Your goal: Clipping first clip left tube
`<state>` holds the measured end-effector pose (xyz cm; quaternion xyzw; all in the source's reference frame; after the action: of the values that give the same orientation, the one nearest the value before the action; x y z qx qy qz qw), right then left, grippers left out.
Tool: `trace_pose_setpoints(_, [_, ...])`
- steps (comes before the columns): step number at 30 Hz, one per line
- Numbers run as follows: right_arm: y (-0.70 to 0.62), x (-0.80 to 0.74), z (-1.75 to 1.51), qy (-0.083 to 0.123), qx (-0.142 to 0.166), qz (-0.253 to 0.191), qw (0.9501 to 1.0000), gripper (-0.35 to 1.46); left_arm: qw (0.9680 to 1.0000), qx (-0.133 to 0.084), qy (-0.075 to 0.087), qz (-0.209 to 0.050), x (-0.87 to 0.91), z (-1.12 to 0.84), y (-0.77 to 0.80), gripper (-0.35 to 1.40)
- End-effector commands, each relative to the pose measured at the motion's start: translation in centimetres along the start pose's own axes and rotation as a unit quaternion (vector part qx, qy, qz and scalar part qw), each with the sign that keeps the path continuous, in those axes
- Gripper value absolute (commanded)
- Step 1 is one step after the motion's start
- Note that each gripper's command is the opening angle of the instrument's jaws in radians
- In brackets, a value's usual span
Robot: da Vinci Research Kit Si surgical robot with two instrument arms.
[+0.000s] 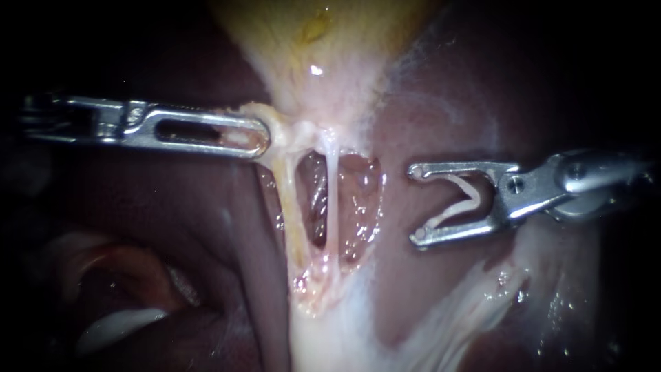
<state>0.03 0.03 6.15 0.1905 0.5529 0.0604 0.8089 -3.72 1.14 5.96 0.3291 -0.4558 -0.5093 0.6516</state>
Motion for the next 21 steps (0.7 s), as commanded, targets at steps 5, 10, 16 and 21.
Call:
trace_pose_setpoints(5, [0.0,0.0,0.09,0.0,0.002,0.0,1.0,0.5,1.0,0.0,0.0,0.001,0.02,0.02,0.05,-0.35])
trace_pose_setpoints(10, [-0.04,-0.05,0.32,0.001,0.004,-0.004,1.0,0.5,1.0,0.0,0.0,0.002,0.03,0.02,0.07,-0.35])
trace_pose_setpoints(16, [-0.11,-0.21,0.82,0.003,0.012,0.01,0.9999,0.5,1.0,0.0,0.0,0.002,0.03,0.02,0.07,-0.35])
trace_pose_setpoints(21, [-0.14,-0.35,1.14,0.003,0.019,0.024,0.9995,0.5,1.0,-0.001,0.0,0.001,0.03,0.02,0.05,-0.35])
